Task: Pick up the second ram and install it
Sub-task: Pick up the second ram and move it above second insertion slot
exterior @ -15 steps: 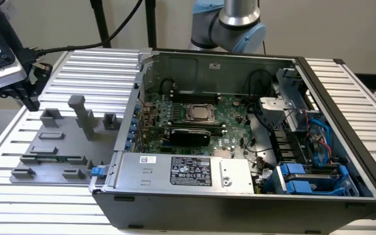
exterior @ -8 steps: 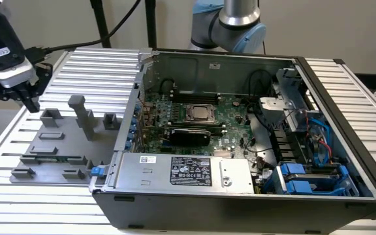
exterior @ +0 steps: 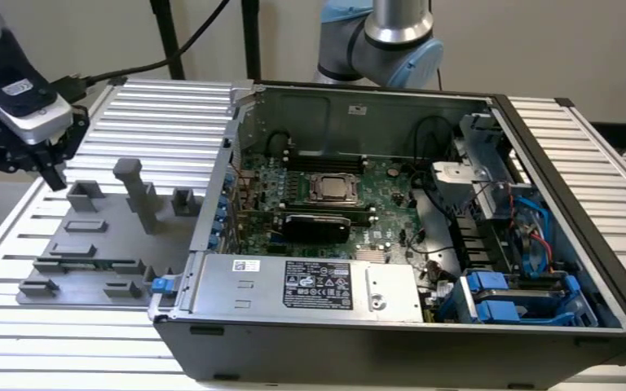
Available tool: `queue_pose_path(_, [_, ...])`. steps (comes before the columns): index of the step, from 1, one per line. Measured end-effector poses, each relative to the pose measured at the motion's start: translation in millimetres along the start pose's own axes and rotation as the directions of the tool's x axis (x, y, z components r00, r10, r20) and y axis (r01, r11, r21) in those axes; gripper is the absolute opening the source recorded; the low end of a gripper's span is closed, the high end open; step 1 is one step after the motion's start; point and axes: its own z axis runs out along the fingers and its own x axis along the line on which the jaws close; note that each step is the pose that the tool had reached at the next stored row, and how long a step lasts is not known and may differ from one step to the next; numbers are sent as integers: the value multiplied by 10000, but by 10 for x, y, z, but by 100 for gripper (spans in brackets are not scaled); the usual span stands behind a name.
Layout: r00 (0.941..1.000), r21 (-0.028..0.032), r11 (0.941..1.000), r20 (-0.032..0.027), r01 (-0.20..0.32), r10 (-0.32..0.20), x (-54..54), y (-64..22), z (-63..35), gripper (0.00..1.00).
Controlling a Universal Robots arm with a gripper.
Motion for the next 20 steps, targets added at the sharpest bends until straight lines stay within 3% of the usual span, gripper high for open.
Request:
queue_pose_path(4, [9975, -10, 9975, -32, 712, -712, 0, -1, 24, 0])
queue_pose_path(9, [9868, -26, 9869, -71, 1615, -1615, 1, -3, 56, 0])
queue_pose_path(15, [9631, -50, 9632, -118, 2688, -2688, 1, -4, 95, 0])
queue_pose_path(20, [9345, -73, 9346, -156, 3556, -3557, 1, -6, 128, 0])
